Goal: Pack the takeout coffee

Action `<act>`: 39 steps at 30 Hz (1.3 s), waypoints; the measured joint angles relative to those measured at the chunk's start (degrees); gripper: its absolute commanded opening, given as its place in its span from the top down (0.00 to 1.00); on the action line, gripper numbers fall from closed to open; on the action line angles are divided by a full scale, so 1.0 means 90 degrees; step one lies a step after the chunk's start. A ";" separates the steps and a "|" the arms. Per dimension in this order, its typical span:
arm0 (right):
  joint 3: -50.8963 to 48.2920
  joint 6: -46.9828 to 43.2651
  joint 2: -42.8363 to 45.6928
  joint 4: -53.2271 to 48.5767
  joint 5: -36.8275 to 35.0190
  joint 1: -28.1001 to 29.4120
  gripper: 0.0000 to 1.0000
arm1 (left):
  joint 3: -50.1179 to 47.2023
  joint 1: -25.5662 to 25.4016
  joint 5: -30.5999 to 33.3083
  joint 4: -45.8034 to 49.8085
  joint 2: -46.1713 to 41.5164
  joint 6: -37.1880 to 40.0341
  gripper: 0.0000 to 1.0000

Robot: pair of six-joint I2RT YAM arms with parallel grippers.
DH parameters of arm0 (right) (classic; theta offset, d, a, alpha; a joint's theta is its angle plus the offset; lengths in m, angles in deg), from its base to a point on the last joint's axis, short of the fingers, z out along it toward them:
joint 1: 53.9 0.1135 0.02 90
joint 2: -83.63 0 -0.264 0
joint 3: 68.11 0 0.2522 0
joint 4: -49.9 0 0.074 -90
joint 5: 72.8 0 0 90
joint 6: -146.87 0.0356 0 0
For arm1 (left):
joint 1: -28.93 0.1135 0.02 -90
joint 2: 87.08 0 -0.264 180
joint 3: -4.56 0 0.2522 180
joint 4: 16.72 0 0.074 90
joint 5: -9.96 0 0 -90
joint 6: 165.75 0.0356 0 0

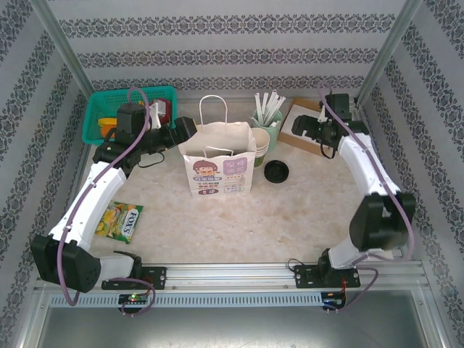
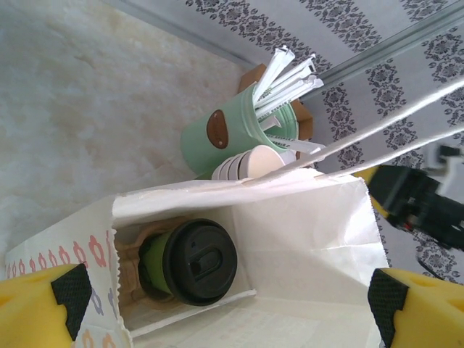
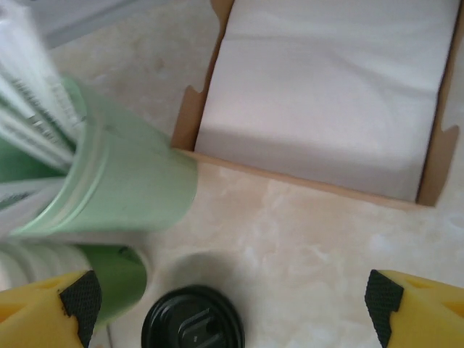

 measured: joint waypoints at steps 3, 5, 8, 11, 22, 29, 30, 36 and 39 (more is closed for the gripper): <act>0.0707 0.0015 -0.0940 0.0007 0.0175 -0.0070 0.04 | -0.0012 0.0000 0.0022 0.0002 0.0000 0.0027 0.00; 0.1117 0.0100 -0.1462 0.0022 0.0209 -0.0083 0.04 | -0.0017 0.0000 0.0029 0.0002 0.0000 0.0044 0.00; 0.1899 0.0199 -0.2266 -0.0092 0.0126 -0.0083 0.04 | -0.0017 0.0000 0.0068 0.0005 0.0000 0.0063 0.00; 0.2977 0.0221 -0.3169 -0.0367 -0.0163 -0.0097 0.04 | -0.0017 0.0000 0.0146 0.0007 0.0000 0.0121 0.00; 0.4937 -0.0027 -0.5139 -0.1727 -0.1309 -0.0092 0.08 | -0.0019 0.0000 0.0369 0.0034 -0.0075 0.0223 0.00; 0.5088 -0.0274 -0.5350 -0.2079 -0.1392 -0.0049 0.44 | -0.0019 0.0000 0.0457 0.0058 -0.0075 0.0338 0.00; 0.5100 -0.0287 -0.5350 -0.2086 -0.1404 -0.0049 0.51 | -0.0019 0.0000 0.0464 0.0058 -0.0075 0.0350 0.00; 0.5102 -0.0444 -0.5345 -0.2135 -0.1455 -0.0022 0.83 | -0.0029 0.0000 0.0505 0.0058 -0.0075 0.0384 0.00; 0.5102 -0.0474 -0.5326 -0.2135 -0.1469 -0.0022 0.91 | -0.0032 0.0000 0.0505 0.0063 -0.0078 0.0403 0.00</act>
